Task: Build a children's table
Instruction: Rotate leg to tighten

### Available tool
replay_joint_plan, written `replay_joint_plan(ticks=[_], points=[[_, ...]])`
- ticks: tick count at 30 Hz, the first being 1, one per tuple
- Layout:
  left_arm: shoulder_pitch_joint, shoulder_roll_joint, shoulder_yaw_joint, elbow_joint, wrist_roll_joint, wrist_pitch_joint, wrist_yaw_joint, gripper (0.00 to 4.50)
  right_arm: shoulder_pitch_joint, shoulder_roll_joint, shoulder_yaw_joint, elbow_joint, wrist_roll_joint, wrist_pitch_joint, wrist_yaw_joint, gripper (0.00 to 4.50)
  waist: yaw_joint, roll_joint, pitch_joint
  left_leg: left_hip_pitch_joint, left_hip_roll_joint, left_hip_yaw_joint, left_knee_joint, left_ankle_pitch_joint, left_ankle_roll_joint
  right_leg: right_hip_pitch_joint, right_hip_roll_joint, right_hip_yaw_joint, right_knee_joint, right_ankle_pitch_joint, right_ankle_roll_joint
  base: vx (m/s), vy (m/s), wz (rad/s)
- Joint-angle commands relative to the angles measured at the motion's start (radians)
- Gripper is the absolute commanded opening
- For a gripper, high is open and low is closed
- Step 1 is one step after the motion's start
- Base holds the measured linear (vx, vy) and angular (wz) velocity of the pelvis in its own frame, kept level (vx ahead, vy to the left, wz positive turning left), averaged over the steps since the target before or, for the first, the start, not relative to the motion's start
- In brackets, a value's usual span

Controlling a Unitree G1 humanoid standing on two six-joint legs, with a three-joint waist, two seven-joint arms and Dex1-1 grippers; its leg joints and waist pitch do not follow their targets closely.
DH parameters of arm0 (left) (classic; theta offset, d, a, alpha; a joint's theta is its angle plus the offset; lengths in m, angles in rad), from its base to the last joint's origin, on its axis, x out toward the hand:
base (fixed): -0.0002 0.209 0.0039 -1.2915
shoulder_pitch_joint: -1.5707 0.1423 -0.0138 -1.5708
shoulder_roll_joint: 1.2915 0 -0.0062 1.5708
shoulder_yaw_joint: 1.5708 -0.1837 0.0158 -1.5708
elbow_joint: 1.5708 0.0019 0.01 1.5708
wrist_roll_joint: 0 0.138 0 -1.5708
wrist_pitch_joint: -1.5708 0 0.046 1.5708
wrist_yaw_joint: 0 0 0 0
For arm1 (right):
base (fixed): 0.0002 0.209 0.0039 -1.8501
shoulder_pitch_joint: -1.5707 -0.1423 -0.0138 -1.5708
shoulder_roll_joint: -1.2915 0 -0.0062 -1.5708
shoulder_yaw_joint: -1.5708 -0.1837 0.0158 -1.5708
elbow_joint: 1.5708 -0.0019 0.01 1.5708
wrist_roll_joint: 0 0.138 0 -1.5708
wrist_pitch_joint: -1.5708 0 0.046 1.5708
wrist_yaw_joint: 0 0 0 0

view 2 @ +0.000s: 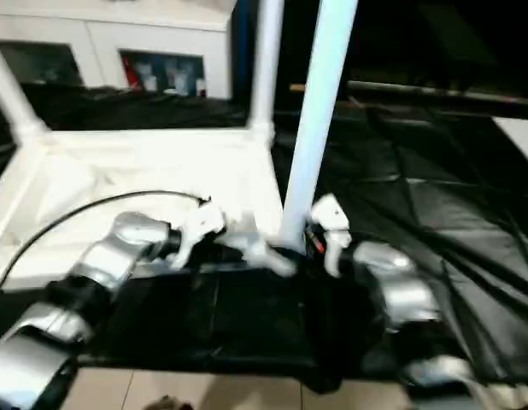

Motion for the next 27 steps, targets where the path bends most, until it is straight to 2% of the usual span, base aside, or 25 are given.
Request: replay_joint_plan(ticks=[1,2,3,4,5,6,7,9,10,11,12,13,16,19,20,22,23,24,25,26,27], points=[[-0.035,-0.075,0.061,0.067,-0.015,0.044,0.207,0.0,0.005,0.068,-0.047,0.097,-0.034,0.073,-0.253,2.7,-0.009,-0.007,-0.047,0.028,0.056,-0.033,-0.076,-0.302,-0.019,0.023,-0.079,0.057,-0.097,-0.351,-0.173,0.0,0.0,0.0],[-0.038,-0.08,0.064,0.072,-0.014,0.047,0.221,0.0,0.003,0.076,-0.052,0.099,-0.032,0.077,-0.27,2.7,-0.015,-0.009,-0.048,0.031,0.056,-0.036,-0.079,-0.327,-0.033,0.023,-0.08,0.055,-0.099,-0.376,-0.166,0.0,0.0,0.0],[-0.048,-0.103,0.073,0.087,-0.015,0.062,0.267,0.0,-0.006,0.105,-0.068,0.105,-0.028,0.084,-0.33,2.7,-0.016,-0.01,-0.049,0.032,0.055,-0.036,-0.078,-0.332,-0.034,0.023,-0.081,0.055,-0.102,-0.384,-0.162,0.0,0.0,0.0],[-0.062,-0.142,0.083,0.105,-0.021,0.076,0.321,0.0,-0.025,0.15,-0.086,0.116,-0.025,0.095,-0.423,2.7,-0.018,-0.009,-0.048,0.034,0.054,-0.034,-0.077,-0.337,-0.03,0.017,-0.081,0.058,-0.106,-0.387,-0.159,0.0,0.0,0.0],[-0.062,-0.142,0.083,0.105,-0.021,0.076,0.321,0.0,-0.025,0.15,-0.086,0.116,-0.025,0.095,-0.423,2.7,-0.015,-0.011,-0.05,0.033,0.053,-0.035,-0.076,-0.329,-0.026,0.02,-0.082,0.058,-0.106,-0.379,-0.156,0.0,0.0,0.0],[-0.067,-0.161,0.082,0.11,-0.019,0.076,0.342,0.0,-0.037,0.171,-0.084,0.122,-0.03,0.095,-0.452,2.7,-0.015,-0.011,-0.05,0.033,0.053,-0.035,-0.076,-0.329,-0.026,0.02,-0.082,0.058,-0.106,-0.379,-0.156,0.0,0.0,0.0],[-0.072,-0.172,0.082,0.118,-0.017,0.073,0.356,0.0,-0.047,0.185,-0.083,0.132,-0.035,0.09,-0.469,2.7,-0.015,-0.011,-0.05,0.029,0.052,-0.032,-0.075,-0.313,-0.012,0.021,-0.08,0.059,-0.107,-0.36,-0.15,0.0,0.0,0.0],[-0.082,-0.199,0.065,0.142,0.0,0.041,0.364,0.0,-0.077,0.214,-0.043,0.158,-0.077,0.053,-0.477,2.7,-0.016,-0.016,-0.051,0.024,0.05,-0.032,-0.075,-0.295,-0.004,0.024,-0.078,0.058,-0.105,-0.344,-0.144,0.0,0.0,0.0],[-0.083,-0.201,0.061,0.145,0.002,0.038,0.363,0.0,-0.08,0.216,-0.037,0.16,-0.085,0.046,-0.477,2.7,-0.014,-0.012,-0.051,0.026,0.05,-0.031,-0.074,-0.289,-0.001,0.023,-0.079,0.058,-0.106,-0.341,-0.142,0.0,0.0,0.0],[-0.083,-0.199,0.056,0.146,0.006,0.031,0.357,0.0,-0.081,0.215,-0.033,0.16,-0.093,0.039,-0.479,2.7,-0.014,-0.013,-0.05,0.024,0.051,-0.032,-0.076,-0.289,0.002,0.026,-0.079,0.058,-0.105,-0.334,-0.14,0.0,0.0,0.0],[-0.083,-0.197,0.055,0.147,0.008,0.027,0.354,0.0,-0.082,0.216,-0.032,0.161,-0.095,0.035,-0.476,3.05,-0.014,-0.013,-0.05,0.024,0.051,-0.032,-0.076,-0.289,0.002,0.026,-0.079,0.058,-0.105,-0.334,-0.14,0.0,0.0,0.0],[-0.08,-0.183,0.051,0.143,0.012,0.016,0.335,0.0,-0.086,0.211,-0.03,0.16,-0.1,0.017,-0.456,3.26,-0.012,-0.024,-0.05,0.023,0.051,-0.032,-0.075,-0.285,0.011,0.026,-0.08,0.057,-0.103,-0.34,-0.139,0.0,0.0,0.0],[-0.08,-0.166,0.055,0.139,0.011,0.018,0.325,0.0,-0.094,0.204,-0.036,0.163,-0.093,0.008,-0.445,3.57,-0.014,-0.021,-0.048,0.021,0.051,-0.033,-0.077,-0.297,0.014,0.025,-0.082,0.057,-0.108,-0.378,-0.129,0.0,0.0,0.0],[-0.077,-0.141,0.061,0.125,-0.002,0.01,0.274,0.0,-0.102,0.166,-0.032,0.149,-0.102,-0.003,-0.411,3.8,-0.015,-0.019,-0.046,0.021,0.051,-0.034,-0.079,-0.307,0.011,0.023,-0.082,0.057,-0.111,-0.402,-0.122,0.0,0.0,0.0],[-0.075,-0.134,0.066,0.122,-0.009,0.006,0.255,0.0,-0.101,0.151,-0.032,0.142,-0.11,-0.006,-0.399,3.8,-0.016,-0.022,-0.047,0.019,0.05,-0.033,-0.078,-0.301,0.011,0.025,-0.081,0.057,-0.111,-0.399,-0.119,0.0,0.0,0.0],[-0.065,-0.113,0.069,0.106,-0.023,0.0,0.195,0.0,-0.078,0.108,-0.023,0.095,-0.097,-0.002,-0.299,3.8,-0.012,-0.022,-0.048,0.02,0.051,-0.032,-0.076,-0.288,0.019,0.027,-0.081,0.057,-0.11,-0.377,-0.121,0.0,0.0,0.0],[-0.062,-0.104,0.064,0.102,-0.021,-0.008,0.179,0.0,-0.069,0.096,-0.023,0.076,-0.087,0.004,-0.267,3.8,-0.01,-0.024,-0.05,0.019,0.051,-0.03,-0.074,-0.274,0.03,0.027,-0.081,0.059,-0.105,-0.347,-0.127,0.0,0.0,0.0],[-0.047,-0.075,0.05,0.081,-0.024,-0.028,0.115,0.0,-0.034,0.053,-0.014,0.01,-0.058,0.016,-0.161,3.8,-0.01,-0.022,-0.05,0.014,0.048,-0.029,-0.073,-0.253,0.044,0.034,-0.078,0.057,-0.104,-0.311,-0.137,0.0,0.0,0.0],[-0.039,-0.063,0.046,0.069,-0.029,-0.034,0.082,0.0,-0.018,0.033,-0.008,-0.021,-0.047,0.018,-0.113,3.8,-0.005,-0.021,-0.051,0.014,0.052,-0.029,-0.072,-0.238,0.05,0.034,-0.079,0.059,-0.101,-0.284,-0.136,0.0,0.0,0.0],[-0.026,-0.045,0.037,0.047,-0.04,-0.062,0.024,0.0,0.006,-0.001,0.009,-0.063,-0.037,0.017,-0.046,3.8,-0.004,-0.02,-0.054,0.016,0.054,-0.028,-0.069,-0.214,0.064,0.034,-0.079,0.06,-0.093,-0.227,-0.155,0.0,0.0,0.0],[-0.017,-0.033,0.03,0.032,-0.047,-0.083,-0.015,0.0,0.022,-0.024,0.021,-0.09,-0.031,0.016,-0.001,3.8,-0.004,-0.022,-0.054,0.011,0.053,-0.028,-0.069,-0.201,0.072,0.039,-0.077,0.058,-0.091,-0.204,-0.161,0.0,0.0,0.0]])
